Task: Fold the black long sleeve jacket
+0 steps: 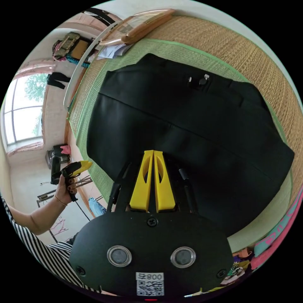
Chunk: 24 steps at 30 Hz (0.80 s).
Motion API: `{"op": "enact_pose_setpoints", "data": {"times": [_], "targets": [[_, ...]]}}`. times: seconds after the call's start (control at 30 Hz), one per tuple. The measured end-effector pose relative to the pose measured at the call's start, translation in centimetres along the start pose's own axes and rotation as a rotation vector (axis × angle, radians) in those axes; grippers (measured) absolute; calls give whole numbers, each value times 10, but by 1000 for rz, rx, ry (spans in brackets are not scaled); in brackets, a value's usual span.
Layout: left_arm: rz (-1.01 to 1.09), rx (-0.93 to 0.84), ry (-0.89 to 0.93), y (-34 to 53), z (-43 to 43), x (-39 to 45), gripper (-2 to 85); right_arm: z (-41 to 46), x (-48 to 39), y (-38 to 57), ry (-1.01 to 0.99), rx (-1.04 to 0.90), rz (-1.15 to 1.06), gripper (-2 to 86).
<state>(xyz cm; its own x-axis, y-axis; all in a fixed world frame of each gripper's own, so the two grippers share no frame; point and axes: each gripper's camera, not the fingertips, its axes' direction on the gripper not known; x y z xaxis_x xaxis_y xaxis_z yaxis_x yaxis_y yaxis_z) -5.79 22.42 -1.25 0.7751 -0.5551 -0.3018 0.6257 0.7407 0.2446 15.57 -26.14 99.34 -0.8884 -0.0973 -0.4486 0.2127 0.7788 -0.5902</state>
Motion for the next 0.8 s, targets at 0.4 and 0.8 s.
{"op": "enact_pose_setpoints", "data": {"times": [0.4,0.8], "targets": [[1,-38,221,7,17,-64,105,20,-32,-22,101,-69,-8,0],[177,-30,218,58,34,-48,44,17,-34,-30,77,-122,60,2]]}}
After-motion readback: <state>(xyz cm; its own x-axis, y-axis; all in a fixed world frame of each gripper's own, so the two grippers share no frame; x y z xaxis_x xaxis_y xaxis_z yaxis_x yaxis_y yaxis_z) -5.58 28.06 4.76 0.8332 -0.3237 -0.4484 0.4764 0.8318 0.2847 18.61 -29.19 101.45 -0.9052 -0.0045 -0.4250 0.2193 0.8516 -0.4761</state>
